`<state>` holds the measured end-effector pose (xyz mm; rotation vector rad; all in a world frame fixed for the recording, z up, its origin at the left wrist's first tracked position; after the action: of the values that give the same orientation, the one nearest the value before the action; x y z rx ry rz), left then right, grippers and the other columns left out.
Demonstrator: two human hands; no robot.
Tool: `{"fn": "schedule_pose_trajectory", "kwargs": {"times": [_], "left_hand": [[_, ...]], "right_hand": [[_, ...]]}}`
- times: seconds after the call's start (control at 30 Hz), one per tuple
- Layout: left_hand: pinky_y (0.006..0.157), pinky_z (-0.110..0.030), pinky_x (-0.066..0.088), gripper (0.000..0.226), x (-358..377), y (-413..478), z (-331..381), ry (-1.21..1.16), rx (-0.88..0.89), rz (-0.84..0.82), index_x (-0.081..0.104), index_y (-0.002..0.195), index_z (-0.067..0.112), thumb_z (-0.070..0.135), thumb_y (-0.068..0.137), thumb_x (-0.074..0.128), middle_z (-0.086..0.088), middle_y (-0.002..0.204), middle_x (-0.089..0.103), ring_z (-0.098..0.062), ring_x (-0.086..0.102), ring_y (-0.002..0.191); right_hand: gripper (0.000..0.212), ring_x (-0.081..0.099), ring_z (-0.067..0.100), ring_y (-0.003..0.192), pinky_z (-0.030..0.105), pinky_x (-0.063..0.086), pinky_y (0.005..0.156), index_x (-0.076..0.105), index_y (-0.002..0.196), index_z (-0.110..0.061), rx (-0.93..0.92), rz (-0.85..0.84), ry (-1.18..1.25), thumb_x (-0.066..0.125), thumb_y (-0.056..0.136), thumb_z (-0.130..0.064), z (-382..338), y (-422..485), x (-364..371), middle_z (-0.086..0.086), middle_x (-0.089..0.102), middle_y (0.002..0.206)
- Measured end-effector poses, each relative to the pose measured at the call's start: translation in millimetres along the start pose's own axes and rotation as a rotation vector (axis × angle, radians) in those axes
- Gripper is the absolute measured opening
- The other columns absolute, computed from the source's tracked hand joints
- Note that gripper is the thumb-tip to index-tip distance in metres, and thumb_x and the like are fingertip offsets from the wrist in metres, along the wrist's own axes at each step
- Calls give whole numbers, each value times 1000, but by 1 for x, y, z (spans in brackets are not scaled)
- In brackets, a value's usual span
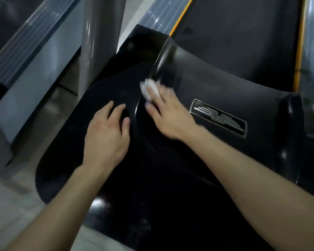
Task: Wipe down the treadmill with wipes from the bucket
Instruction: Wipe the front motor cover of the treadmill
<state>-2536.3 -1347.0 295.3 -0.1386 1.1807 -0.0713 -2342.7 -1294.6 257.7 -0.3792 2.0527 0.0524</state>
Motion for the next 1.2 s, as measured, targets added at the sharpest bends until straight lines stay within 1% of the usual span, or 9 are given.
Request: {"fn": "schedule_pose_trajectory", "kwargs": {"times": [0.07, 0.23, 0.43, 0.57, 0.7, 0.87, 0.97, 1.1, 1.2], "left_hand": [[117, -47, 44, 43, 1, -25, 7, 19, 14, 96, 57, 151, 17, 24, 109, 53, -7, 152, 54, -27, 50, 139], [109, -47, 48, 38, 12, -57, 39, 11, 80, 153, 62, 142, 11, 14, 105, 57, -9, 139, 59, -29, 55, 128], [120, -48, 40, 36, 44, -76, 83, 94, 175, 132, 64, 141, 9, 22, 108, 56, -11, 145, 59, -30, 52, 137], [116, -48, 41, 31, 63, -71, 93, 83, 171, 169, 67, 133, 8, 21, 109, 52, -13, 136, 63, -31, 57, 129], [120, -49, 37, 40, 72, -65, 106, 123, 156, 158, 66, 135, 10, 35, 113, 43, -11, 138, 62, -31, 53, 133], [125, -51, 29, 56, 87, -70, 119, 205, 130, 131, 61, 139, 14, 54, 108, 38, -12, 146, 53, -32, 43, 142], [125, -53, 29, 54, 86, -70, 122, 213, 114, 138, 62, 139, 14, 51, 104, 41, -12, 146, 53, -34, 42, 142], [124, -53, 30, 51, 82, -71, 124, 207, 92, 140, 64, 137, 15, 45, 100, 43, -9, 145, 54, -32, 42, 142], [126, -52, 29, 53, 80, -72, 125, 227, 93, 126, 63, 138, 16, 45, 99, 41, -7, 145, 53, -30, 41, 143]], "right_hand": [[70, 13, 34, 162, 48, 6, 133, 17, 170, -21, 186, -2, 75, 26, 109, -54, -13, 33, 3, 14, 14, 176], [58, 12, 19, 164, 45, 11, 133, 25, 169, -21, -84, 5, 31, 36, 113, -33, -19, -159, -3, 5, 19, 176], [64, 6, 17, 165, 42, 5, 134, 25, 169, -29, 303, 47, -7, 26, 109, -52, 31, -202, -23, 3, 12, 178], [59, 2, 17, 165, 41, 2, 133, 21, 170, -26, 155, -14, 71, 25, 113, -43, 7, -134, -9, 5, 8, 178], [57, 19, 19, 162, 39, 13, 133, 32, 167, -21, 20, 60, -81, 40, 112, -29, 53, -245, -35, 3, 25, 175], [74, 22, 37, 159, 52, 13, 131, 26, 167, -17, 562, 56, -212, 6, 107, -55, 213, -240, -93, 16, 23, 174], [58, 37, 48, 147, 58, 27, 123, 33, 160, -12, 307, 48, -299, 21, 109, -36, 165, -207, -69, 21, 31, 168], [65, 9, 16, 164, 35, 3, 134, 20, 170, -28, -122, -106, -34, 43, 111, -43, 89, -266, -64, -2, 14, 178], [59, 32, 26, 155, 36, 19, 130, 29, 164, -31, 181, 15, -183, 41, 108, -47, 180, -239, -93, 1, 31, 170]]}}
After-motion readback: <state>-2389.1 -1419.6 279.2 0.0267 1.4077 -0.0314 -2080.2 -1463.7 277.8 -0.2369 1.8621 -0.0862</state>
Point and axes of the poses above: each hand's wrist, its own y-axis towards the middle knuckle, its own x-axis out of the palm, z = x × y, the point moved 1 cm from there along y, towards the middle knuckle
